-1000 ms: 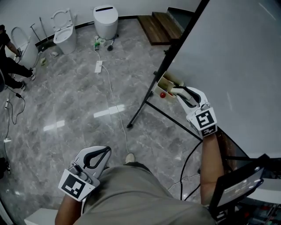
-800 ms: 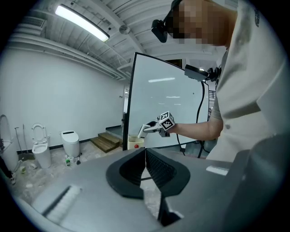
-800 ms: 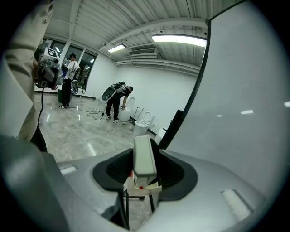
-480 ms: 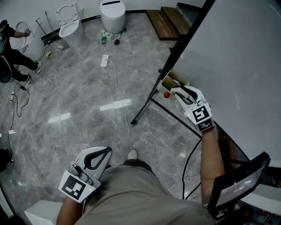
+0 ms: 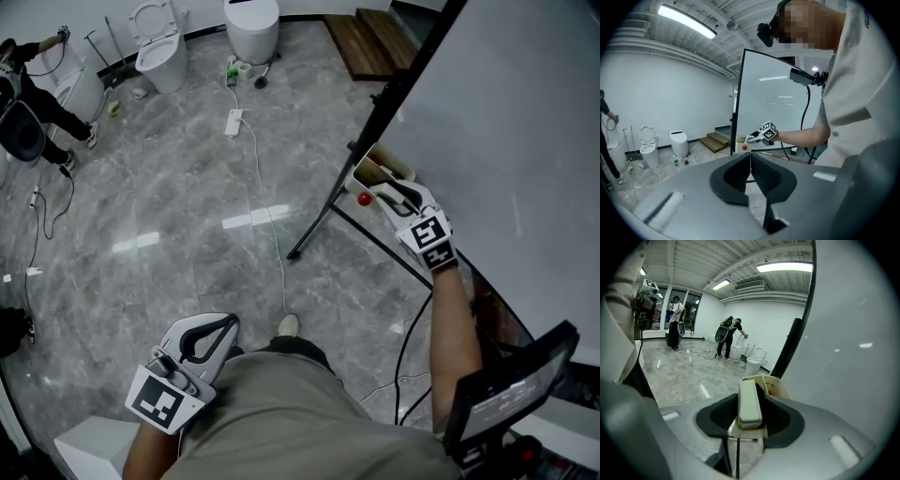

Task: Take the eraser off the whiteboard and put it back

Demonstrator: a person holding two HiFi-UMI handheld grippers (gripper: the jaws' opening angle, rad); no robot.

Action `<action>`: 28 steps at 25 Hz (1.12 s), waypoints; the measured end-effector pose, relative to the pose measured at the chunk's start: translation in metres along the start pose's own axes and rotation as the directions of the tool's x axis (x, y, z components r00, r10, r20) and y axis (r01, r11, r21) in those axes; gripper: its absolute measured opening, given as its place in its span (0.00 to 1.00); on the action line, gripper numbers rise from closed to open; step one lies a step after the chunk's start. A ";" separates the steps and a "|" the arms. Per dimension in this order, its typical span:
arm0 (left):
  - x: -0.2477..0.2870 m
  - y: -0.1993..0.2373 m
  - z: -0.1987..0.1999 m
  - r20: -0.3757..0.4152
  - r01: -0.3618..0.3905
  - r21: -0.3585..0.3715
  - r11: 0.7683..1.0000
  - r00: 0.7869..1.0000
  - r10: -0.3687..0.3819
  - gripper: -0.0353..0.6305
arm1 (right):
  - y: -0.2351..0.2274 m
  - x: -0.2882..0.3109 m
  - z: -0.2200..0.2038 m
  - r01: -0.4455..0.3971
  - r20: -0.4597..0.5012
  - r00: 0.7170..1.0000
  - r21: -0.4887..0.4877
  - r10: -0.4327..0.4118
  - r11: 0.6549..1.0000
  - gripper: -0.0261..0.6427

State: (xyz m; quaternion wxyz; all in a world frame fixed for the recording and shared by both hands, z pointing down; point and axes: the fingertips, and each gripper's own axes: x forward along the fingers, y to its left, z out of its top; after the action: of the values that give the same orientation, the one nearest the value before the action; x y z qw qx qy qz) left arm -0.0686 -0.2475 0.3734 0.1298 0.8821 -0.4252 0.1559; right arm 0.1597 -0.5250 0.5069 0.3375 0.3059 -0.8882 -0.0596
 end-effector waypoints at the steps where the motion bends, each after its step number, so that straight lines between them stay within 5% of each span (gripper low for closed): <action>1: -0.001 -0.001 -0.001 -0.002 -0.001 0.002 1.000 1.000 0.001 0.07 | 0.001 0.001 -0.001 -0.001 0.001 1.000 0.004 0.001 1.000 0.28; 14: -0.015 -0.018 -0.004 -0.027 0.023 0.033 0.999 0.999 -0.023 0.07 | 0.005 -0.004 -0.002 0.039 0.046 0.998 0.016 -0.040 0.999 0.34; 22: -0.038 -0.026 -0.012 -0.035 0.047 0.065 0.997 0.998 -0.044 0.07 | 0.008 -0.062 0.035 0.180 0.158 0.969 0.069 -0.189 0.981 0.39; 28: -0.055 -0.027 -0.019 -0.015 0.118 0.110 0.987 0.993 -0.117 0.07 | 0.065 -0.133 0.064 0.293 0.173 0.936 0.098 -0.306 0.951 0.39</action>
State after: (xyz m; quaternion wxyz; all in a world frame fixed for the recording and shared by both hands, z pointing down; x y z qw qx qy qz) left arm -0.0822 -0.1852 0.3674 0.0914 0.9108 -0.3625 0.1749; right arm 0.1642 -0.4018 0.4036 0.2290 0.4423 -0.8605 -0.1074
